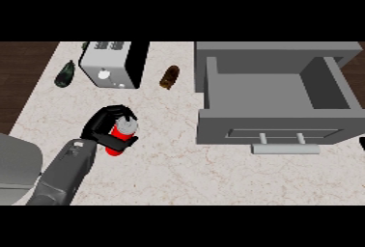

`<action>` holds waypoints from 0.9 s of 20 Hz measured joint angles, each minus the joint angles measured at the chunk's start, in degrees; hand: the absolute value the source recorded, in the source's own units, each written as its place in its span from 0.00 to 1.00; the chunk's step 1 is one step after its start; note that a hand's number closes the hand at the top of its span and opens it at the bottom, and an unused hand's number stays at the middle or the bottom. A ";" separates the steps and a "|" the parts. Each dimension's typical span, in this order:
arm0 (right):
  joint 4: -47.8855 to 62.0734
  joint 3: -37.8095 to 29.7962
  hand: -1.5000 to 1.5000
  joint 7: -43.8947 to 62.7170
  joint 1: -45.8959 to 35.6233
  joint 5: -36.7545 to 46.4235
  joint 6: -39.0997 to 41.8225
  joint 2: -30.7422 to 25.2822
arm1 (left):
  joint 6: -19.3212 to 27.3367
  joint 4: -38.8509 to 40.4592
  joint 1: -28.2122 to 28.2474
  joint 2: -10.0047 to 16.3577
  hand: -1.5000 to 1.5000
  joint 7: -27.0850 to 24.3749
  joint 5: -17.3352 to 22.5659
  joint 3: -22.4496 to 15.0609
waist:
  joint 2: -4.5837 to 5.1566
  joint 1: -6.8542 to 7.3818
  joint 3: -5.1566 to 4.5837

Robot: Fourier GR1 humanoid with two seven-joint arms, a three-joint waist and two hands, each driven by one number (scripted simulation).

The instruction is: Pick up the can, place it into the drawer and close the drawer

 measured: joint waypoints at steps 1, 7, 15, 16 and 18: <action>0.28 -0.25 0.00 -0.30 0.23 0.18 -0.11 0.09 | 2.44 -0.02 0.84 0.15 1.00 -0.09 1.54 1.90 | -0.06 0.38 0.01; -0.28 -0.45 0.00 -0.42 1.02 0.20 -0.45 0.36 | 14.33 -4.55 4.27 -1.18 1.00 1.57 8.54 9.17 | -0.41 1.19 0.10; -0.99 -0.35 0.00 -0.17 1.23 0.64 -0.85 0.48 | 20.71 -26.72 8.88 -7.35 1.00 14.47 10.32 4.89 | -0.47 1.00 0.10; -0.80 0.68 0.00 -0.71 1.47 1.09 -1.55 0.63 | 21.69 -29.90 9.45 -8.12 1.00 16.21 9.99 3.85 | -0.47 1.00 0.10; -1.69 0.75 0.00 -0.13 1.56 0.87 -1.82 0.23 | 23.32 -36.11 10.32 -9.15 1.00 19.87 9.87 1.26 | -0.50 0.97 0.10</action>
